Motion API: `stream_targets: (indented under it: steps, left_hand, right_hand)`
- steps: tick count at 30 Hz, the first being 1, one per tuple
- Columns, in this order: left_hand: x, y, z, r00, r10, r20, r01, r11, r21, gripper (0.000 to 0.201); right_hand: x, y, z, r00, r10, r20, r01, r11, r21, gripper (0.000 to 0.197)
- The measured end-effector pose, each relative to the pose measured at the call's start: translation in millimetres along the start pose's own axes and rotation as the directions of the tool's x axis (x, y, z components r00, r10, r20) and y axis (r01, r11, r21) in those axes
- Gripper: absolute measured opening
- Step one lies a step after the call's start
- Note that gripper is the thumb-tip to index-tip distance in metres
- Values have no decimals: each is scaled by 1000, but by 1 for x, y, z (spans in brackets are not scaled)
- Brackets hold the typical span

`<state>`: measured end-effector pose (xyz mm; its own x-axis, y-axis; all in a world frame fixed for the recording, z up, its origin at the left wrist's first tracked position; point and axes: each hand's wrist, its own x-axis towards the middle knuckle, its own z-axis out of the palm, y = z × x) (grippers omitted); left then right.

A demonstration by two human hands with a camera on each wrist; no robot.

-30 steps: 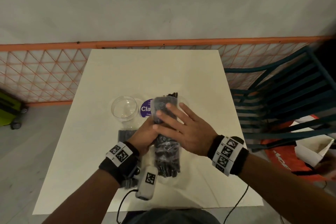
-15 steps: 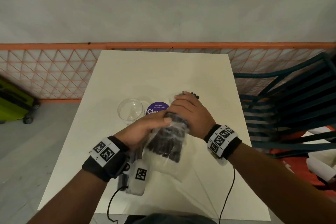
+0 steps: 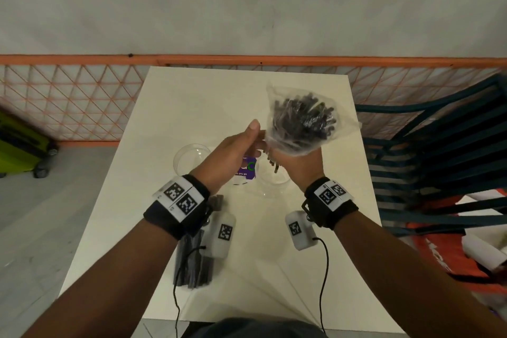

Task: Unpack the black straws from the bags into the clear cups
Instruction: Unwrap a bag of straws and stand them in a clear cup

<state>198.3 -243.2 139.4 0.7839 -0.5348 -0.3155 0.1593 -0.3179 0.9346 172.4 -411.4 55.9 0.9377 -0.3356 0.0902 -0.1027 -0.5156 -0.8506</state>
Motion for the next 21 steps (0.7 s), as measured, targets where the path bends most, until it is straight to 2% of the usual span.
stream_targets:
  steps: [4,6,8,10,12,16,18,21]
  left_hand:
    - [16,-7,-3,999,-20,27,19,998,60,46]
    - [21,-18,-3,997,-37,63,27,988,151,52]
    - [24,-28,-2,996,-35,85,5,944,329,54]
    - [24,-38,0,996,-4,86,-37,884,467,41]
    - [23,-42,2,996,26,82,-61,882,467,29]
    - [20,-47,8,997,47,69,-71,908,414,42]
    - [18,-47,12,996,66,58,-84,901,425,43]
    - [13,-47,14,995,99,0,-91,912,400,49]
  right_hand:
    - [-7,-4,-3,992,118,-42,-102,959,266,15]
    - [-11,0,2,989,148,-26,-135,952,275,21]
    - [-14,8,6,985,172,6,-168,953,251,25]
    - [-18,16,11,979,202,41,-206,948,241,30]
    - [-21,22,14,974,209,85,-224,945,238,37]
    - [-26,30,15,964,236,120,-257,943,211,30]
    - [-27,29,15,958,276,79,-286,936,206,28]
    - [-24,33,12,955,296,33,-297,949,101,19]
